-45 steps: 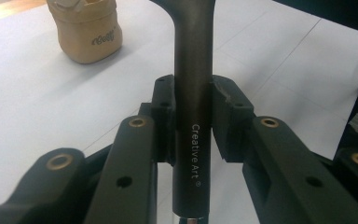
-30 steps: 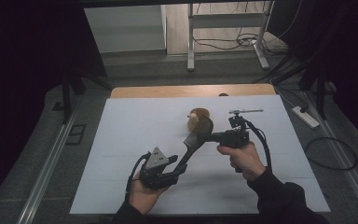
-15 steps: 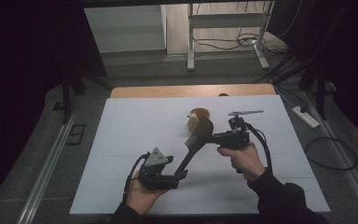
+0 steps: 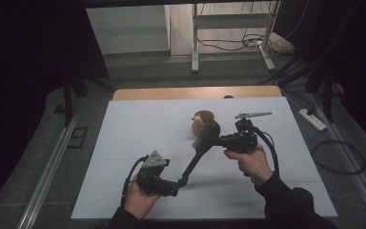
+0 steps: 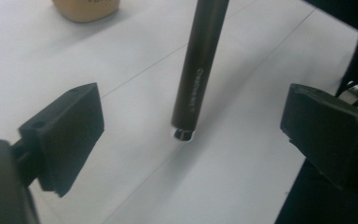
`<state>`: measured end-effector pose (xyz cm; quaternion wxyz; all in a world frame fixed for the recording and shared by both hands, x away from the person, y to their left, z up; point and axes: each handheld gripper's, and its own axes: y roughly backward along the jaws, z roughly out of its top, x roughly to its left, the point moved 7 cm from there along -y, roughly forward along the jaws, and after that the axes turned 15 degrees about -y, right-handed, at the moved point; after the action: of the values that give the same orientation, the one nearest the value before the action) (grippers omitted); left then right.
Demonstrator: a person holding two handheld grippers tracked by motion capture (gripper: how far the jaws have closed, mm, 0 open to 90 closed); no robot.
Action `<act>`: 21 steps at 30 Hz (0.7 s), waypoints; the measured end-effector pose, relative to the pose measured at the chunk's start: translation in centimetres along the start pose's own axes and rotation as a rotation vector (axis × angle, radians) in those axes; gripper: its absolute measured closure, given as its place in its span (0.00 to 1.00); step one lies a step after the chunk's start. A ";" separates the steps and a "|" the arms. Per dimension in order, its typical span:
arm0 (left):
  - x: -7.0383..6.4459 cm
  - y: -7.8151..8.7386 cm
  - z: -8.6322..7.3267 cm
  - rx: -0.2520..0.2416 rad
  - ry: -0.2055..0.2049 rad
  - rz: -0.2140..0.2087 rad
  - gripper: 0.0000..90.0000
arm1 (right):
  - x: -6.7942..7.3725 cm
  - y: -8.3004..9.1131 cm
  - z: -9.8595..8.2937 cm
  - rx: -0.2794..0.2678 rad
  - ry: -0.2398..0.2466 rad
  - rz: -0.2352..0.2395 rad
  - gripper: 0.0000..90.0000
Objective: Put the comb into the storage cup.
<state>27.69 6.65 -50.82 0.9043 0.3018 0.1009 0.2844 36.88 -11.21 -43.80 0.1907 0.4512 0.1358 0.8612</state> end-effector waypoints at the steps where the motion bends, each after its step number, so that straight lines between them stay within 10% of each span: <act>1: 0.1 0.0 -0.1 0.006 -0.008 0.010 0.06 | 0.0 0.0 0.0 -0.001 0.002 -0.002 0.92; 21: 1.4 1.6 -1.6 0.005 0.014 -0.002 0.01 | -0.4 0.6 0.4 -0.021 0.027 -0.056 0.92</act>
<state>27.52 9.28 -51.14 0.9031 0.3019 0.1084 0.2853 37.31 -11.89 -43.63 0.2176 0.4333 0.1419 0.8630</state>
